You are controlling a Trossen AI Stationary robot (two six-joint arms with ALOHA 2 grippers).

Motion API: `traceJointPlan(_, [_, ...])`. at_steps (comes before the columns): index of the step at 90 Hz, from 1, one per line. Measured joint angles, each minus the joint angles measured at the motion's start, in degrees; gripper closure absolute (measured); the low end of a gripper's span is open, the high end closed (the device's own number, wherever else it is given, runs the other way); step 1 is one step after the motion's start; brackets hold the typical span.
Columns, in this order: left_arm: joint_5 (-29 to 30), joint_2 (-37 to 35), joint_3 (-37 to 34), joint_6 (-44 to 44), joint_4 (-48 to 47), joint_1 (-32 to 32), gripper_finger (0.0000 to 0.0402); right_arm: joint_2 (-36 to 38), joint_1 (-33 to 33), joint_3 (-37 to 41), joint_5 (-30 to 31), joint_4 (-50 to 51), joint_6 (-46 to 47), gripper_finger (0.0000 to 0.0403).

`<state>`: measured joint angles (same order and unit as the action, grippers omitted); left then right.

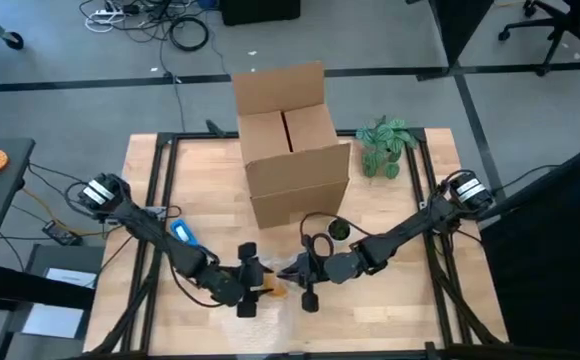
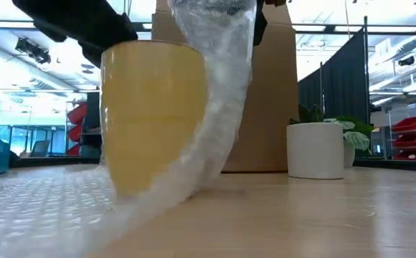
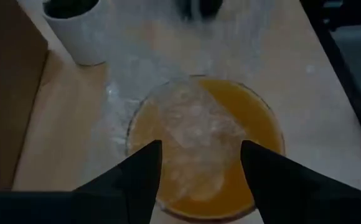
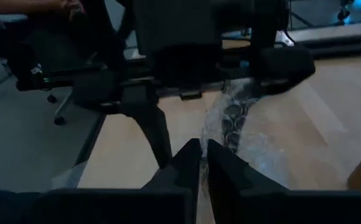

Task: Wrap mug
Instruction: Wrap the yellow mug with the transparent bubble wrap

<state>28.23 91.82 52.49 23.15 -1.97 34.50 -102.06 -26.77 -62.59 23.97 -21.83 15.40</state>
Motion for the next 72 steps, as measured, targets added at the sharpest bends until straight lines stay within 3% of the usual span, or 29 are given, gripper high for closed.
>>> traceJointPlan(24, [-0.28, 0.45, -0.02, -2.71, 2.42, -0.44, 0.0198, -0.13, 0.16, 0.0, -1.6, 0.68, -0.47, 0.0403])
traceJointPlan(38, [-0.3, 0.45, -0.02, -3.24, 2.4, -0.76, 0.0198, -6.25, 0.74, -4.44, -3.37, 1.92, 0.02, 0.0403])
traceJointPlan(51, [-0.85, 0.12, 0.17, -3.21, 0.44, -0.75, 0.0198, -11.96, 1.12, -13.19, -3.45, 12.59, -0.05, 0.0403])
traceJointPlan(72, [-3.25, -3.77, 3.08, -1.95, -10.08, 0.61, 0.0198, -13.25, 1.3, -24.28, -2.83, 34.64, 1.73, 0.0403])
